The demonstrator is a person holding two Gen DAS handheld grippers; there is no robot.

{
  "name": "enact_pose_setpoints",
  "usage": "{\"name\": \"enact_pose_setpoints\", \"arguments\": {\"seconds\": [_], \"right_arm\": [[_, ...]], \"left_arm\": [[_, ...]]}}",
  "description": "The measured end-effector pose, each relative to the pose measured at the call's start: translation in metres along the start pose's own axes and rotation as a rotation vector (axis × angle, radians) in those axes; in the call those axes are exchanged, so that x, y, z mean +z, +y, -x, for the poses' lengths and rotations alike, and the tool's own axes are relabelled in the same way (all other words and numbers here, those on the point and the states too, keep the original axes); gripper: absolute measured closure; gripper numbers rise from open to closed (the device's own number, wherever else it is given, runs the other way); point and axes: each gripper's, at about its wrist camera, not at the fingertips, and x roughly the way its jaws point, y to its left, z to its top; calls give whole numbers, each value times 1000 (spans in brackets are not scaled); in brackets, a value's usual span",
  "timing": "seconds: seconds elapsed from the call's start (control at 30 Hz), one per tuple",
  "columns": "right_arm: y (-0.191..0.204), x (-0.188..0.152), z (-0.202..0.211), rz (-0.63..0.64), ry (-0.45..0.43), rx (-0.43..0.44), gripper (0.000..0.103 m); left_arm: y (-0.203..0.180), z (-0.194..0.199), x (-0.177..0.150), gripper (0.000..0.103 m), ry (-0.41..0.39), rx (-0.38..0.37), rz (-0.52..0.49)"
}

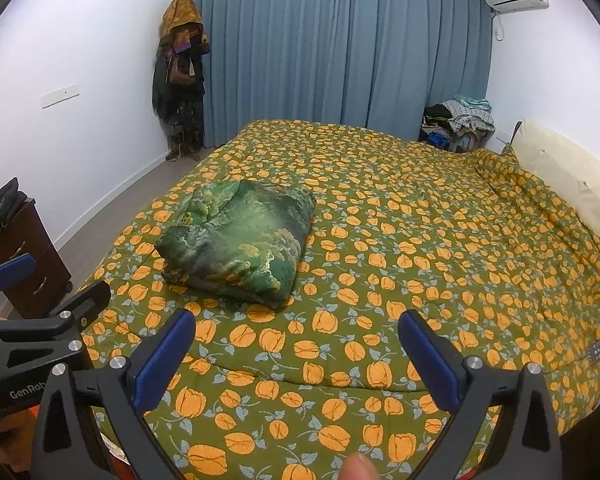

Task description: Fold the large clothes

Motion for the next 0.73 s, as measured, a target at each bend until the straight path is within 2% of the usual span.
{"name": "enact_pose_setpoints", "arguments": {"seconds": [0.73], "right_arm": [[-5,-3,0,-2,6,-1,0]], "left_arm": [[-2,1,-2,1,1,26,-11]]}}
